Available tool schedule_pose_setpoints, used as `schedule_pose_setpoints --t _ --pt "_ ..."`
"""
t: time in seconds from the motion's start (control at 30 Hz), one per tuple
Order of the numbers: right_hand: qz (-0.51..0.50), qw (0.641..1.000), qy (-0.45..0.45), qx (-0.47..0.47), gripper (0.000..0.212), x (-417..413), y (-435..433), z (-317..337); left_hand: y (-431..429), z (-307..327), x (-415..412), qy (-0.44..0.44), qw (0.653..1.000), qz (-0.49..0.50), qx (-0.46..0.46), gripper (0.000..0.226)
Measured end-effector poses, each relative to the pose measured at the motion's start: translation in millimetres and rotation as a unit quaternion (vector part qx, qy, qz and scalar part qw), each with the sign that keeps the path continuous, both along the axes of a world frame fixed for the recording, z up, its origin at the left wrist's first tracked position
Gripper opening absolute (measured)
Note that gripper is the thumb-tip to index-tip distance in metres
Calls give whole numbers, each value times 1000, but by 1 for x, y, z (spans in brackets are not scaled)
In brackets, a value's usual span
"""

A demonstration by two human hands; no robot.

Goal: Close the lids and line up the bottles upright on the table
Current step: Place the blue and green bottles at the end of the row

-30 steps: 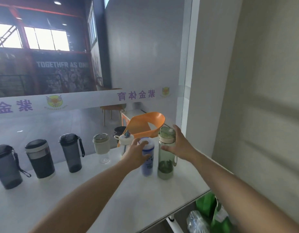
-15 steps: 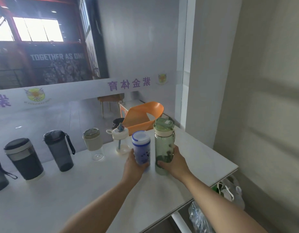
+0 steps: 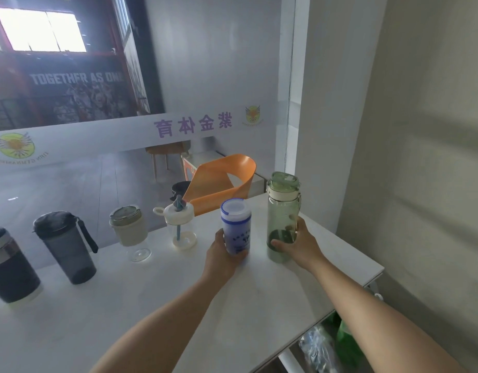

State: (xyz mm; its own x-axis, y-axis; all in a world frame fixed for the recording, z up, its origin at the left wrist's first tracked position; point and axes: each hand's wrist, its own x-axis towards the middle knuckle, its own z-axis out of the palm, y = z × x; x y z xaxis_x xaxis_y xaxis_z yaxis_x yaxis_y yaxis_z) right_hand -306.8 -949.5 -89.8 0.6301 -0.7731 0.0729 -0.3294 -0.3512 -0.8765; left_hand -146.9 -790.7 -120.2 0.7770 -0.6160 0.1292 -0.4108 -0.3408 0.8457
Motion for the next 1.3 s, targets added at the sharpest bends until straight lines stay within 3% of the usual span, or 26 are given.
schedule_pose_setpoints --t 0.17,0.27,0.3,0.37,0.4,0.47,0.53,0.67,0.73,0.97,1.3 --pt "16 999 33 4 103 -15 12 -2 13 -2 3 21 999 -25 19 93" --pt "-48 995 87 7 104 -29 27 -10 26 -4 1 21 999 -12 46 95" --pt "-67 992 105 -9 89 -33 31 -13 31 -5 0 17 998 -4 56 90" --pt "-77 987 128 -56 40 -40 45 -17 44 -7 -3 -7 997 2 80 75" --pt "-65 987 132 -67 28 -41 54 -17 50 -10 -3 -32 995 1 95 66" --pt "-26 989 131 -71 25 -37 73 -21 64 -13 -4 -81 988 -9 129 51" --pt "9 991 114 -63 34 -23 89 -27 77 -18 1 -119 979 -23 166 42" --pt "22 999 49 -2 92 24 107 -29 100 -35 16 -247 949 -72 183 43" --pt "1 999 37 5 105 48 107 -32 107 -45 26 -309 933 -89 162 51" --pt "-41 999 14 -21 59 112 91 -43 108 -55 56 -354 919 -116 132 47" --pt "-13 999 -2 -47 60 182 58 -39 98 -58 77 -340 916 -162 139 53"
